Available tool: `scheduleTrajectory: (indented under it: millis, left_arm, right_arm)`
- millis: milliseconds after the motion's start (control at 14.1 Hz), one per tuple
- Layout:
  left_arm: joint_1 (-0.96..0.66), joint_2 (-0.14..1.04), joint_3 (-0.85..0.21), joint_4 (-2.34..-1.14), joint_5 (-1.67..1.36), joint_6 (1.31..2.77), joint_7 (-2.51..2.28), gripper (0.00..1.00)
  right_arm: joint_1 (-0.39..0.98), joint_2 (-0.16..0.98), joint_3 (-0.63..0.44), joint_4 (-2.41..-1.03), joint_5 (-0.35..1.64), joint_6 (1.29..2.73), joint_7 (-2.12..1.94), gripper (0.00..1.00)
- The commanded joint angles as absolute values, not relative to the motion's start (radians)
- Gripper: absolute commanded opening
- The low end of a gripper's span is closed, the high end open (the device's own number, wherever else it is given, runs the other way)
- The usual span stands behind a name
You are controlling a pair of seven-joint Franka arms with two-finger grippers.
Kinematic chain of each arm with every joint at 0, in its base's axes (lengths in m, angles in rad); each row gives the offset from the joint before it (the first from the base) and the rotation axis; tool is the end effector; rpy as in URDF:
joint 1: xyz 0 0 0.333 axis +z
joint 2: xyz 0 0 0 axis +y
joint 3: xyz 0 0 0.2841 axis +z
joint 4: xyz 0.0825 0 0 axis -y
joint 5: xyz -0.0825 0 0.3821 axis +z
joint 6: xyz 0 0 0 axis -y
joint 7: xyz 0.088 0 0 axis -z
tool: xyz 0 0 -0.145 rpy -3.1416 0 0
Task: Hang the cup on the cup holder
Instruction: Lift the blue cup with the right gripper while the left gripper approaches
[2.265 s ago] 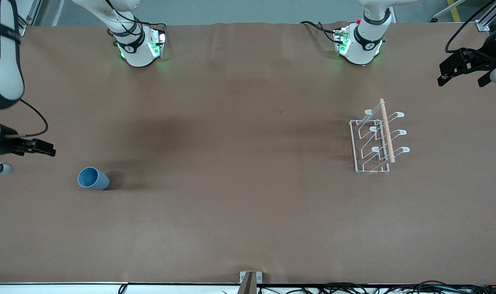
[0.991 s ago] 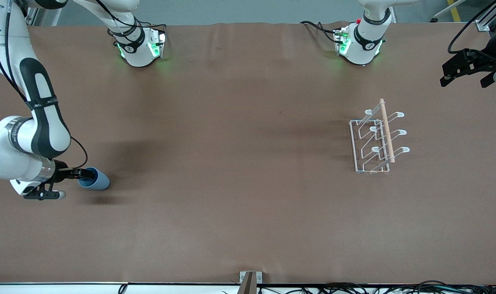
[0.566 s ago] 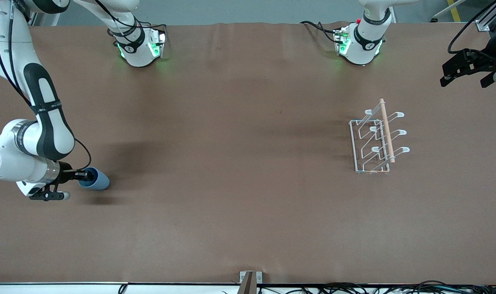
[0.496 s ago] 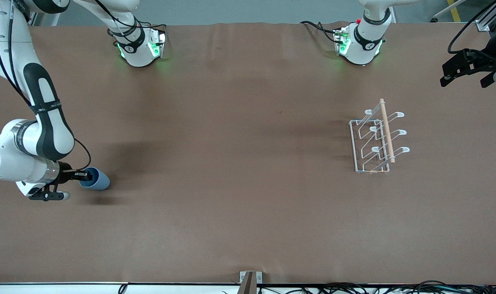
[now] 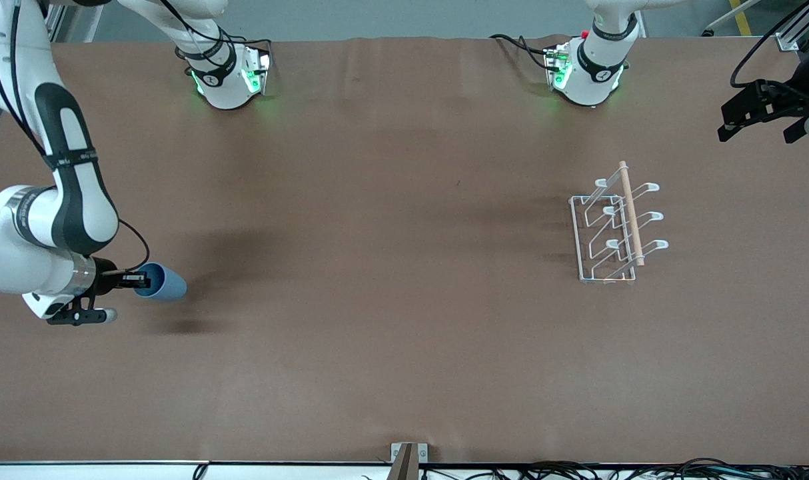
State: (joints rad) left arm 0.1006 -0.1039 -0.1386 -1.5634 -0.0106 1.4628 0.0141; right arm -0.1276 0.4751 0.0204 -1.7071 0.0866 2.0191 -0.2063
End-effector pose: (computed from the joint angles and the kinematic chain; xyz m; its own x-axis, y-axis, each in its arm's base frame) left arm 0.5113 -0.0246 0.6033 0.9986 -0.0525 0.0022 -0.0525 -0.9986 -0.0038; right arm 0.6243 -0.0597 0.2392 0.9877 0.0612 -0.1441 0.0452 -0.9927 -0.1120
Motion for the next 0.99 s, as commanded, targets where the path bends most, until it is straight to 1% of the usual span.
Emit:
scheduleTrajectory:
  millis: [0,71,354,496,637,850,920]
  left_arm:
    - [0.104,-0.095,-0.138,-1.540,-0.015,1.445,0.032,1.00]
    - [0.104,-0.095,-0.138,-1.540,-0.015,1.445,0.032,1.00]
    - [0.103,-0.095,-0.140,-1.539,-0.018,1.445,0.032,1.00]
    - [0.086,-0.092,-0.146,-1.539,-0.046,1.447,0.031,1.00]
    - [0.057,-0.060,-0.176,-1.539,-0.087,1.447,0.032,1.00]
    - [-0.029,-0.006,-0.235,-1.540,-0.123,1.477,0.028,1.00]
    - [-0.060,0.000,-0.253,-1.545,-0.126,1.505,0.028,1.00]
  right_arm:
    - [-0.042,0.384,0.020,-1.736,0.141,1.962,-0.145,0.04]
    - [-0.010,0.370,0.020,-1.736,0.170,1.938,-0.096,0.04]
    - [0.135,0.342,0.021,-1.736,0.319,1.916,-0.067,0.04]
    - [0.181,0.344,0.023,-1.721,0.465,1.878,-0.080,0.02]
    - [0.213,0.348,0.021,-1.717,0.630,1.867,-0.098,0.01]
    - [0.262,0.362,0.023,-1.691,0.757,1.871,-0.098,0.00]
    - [0.270,0.367,0.021,-1.689,0.840,1.871,-0.100,0.00]
